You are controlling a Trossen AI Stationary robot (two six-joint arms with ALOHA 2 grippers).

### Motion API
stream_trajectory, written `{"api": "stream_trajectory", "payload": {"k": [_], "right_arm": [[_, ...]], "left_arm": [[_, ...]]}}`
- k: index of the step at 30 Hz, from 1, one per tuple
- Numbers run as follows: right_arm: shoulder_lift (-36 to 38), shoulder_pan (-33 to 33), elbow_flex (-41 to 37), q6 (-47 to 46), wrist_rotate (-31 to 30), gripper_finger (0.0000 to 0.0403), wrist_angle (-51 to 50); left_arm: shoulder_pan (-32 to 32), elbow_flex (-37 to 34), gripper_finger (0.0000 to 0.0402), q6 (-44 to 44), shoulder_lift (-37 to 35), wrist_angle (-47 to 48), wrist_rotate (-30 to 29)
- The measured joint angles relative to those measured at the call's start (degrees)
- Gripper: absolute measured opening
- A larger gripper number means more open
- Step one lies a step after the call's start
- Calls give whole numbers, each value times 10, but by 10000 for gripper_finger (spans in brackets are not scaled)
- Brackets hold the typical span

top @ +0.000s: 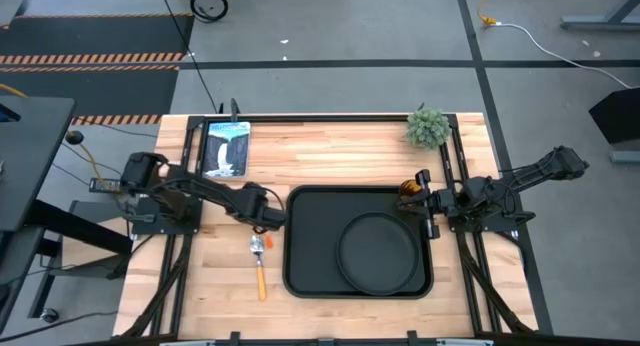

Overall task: Pick and place plate/cup/fork/spoon on tray
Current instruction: Put the orange fork to the left of the black plate on the black tray

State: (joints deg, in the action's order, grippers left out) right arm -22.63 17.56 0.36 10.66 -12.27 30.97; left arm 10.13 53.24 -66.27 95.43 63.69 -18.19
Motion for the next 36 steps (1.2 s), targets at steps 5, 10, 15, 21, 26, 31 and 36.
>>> {"api": "stream_trajectory", "payload": {"k": [5,10,15,21,26,31,36], "right_arm": [[0,-3,0,5,0,45,1],[1,-4,0,4,0,45,10],[-1,-4,0,8,0,45,11],[-3,-5,0,11,0,45,16],[-3,-5,0,11,1,45,16],[-3,-4,0,11,2,45,21],[-3,-4,0,11,2,45,23]], "left_arm": [[16,-32,7,-93,-53,-84,22],[29,-20,52,-181,-51,-108,15],[34,-20,116,-228,-36,-150,2],[32,-20,168,-235,-14,-215,7],[32,-20,172,-261,2,-214,12],[32,-20,166,-261,26,-219,10],[33,-18,152,-258,38,-220,8]]}}
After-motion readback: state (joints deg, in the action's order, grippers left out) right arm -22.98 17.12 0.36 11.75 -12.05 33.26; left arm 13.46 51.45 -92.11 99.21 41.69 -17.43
